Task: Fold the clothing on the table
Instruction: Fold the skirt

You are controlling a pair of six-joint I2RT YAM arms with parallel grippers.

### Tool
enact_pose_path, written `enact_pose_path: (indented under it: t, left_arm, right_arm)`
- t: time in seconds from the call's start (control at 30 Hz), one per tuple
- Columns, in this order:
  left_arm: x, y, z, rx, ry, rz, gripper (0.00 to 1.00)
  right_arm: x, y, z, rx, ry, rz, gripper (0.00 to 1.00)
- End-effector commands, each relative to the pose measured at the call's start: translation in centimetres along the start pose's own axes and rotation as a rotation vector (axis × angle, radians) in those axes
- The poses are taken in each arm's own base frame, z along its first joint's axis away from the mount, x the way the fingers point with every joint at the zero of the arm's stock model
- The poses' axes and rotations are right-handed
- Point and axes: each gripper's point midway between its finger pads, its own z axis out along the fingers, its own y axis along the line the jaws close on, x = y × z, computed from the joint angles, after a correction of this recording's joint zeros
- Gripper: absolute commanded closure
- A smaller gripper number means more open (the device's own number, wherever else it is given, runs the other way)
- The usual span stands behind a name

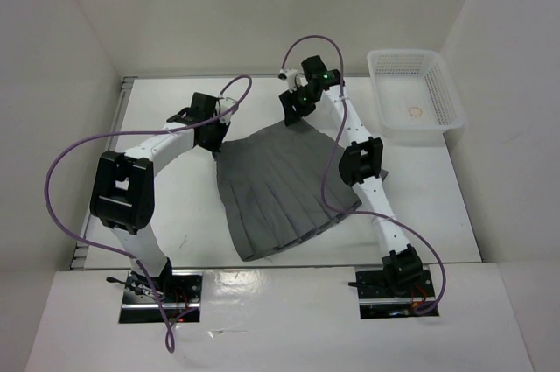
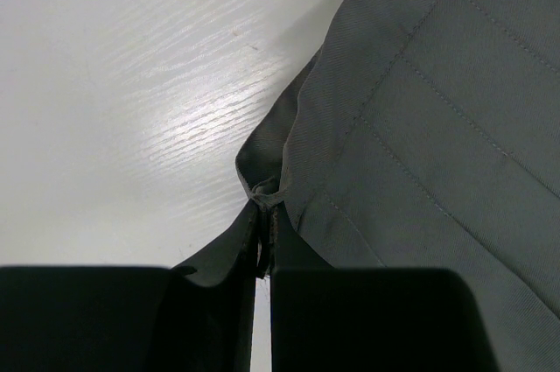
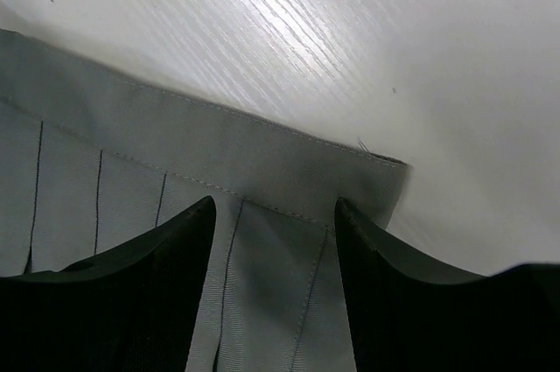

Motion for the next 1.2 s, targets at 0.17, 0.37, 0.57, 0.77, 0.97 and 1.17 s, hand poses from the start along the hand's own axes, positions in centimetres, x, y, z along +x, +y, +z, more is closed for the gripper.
enact_pose_path:
  t: [0.17, 0.37, 0.57, 0.77, 0.97, 1.17]
  left_arm:
    - [-0.9, 0.0, -1.0, 0.010, -0.041, -0.006, 1.00]
    - [-0.9, 0.0, -1.0, 0.010, -0.041, -0.006, 1.00]
    - [-0.5, -0.2, -0.4, 0.022, -0.024, -0.007, 1.00]
    - [-0.5, -0.2, -0.4, 0.022, -0.024, -0.007, 1.00]
    - [-0.2, -0.2, -0.1, 0.024, -0.015, -0.007, 1.00]
    - [-0.3, -0.4, -0.1, 0.033, -0.017, -0.007, 1.00]
  right_arm:
    - [-1.9, -1.6, -2.7, 0.095, -0.048, 0.000, 0.38]
    - [-1.0, -2.3, -2.0, 0.096, -0.035, 0.023, 0.38]
    - [-1.5, -2.8, -2.6, 0.107, -0.053, 0.023, 0.38]
    - [-0.4, -3.6, -1.9, 0.115, -0.033, 0.039, 0.38]
    - [0.6, -3.8, -0.7, 0.099, -0.015, 0.050, 0.42]
    - [1.5, -3.6, 0.2, 0.073, 0.004, 0.062, 0.43]
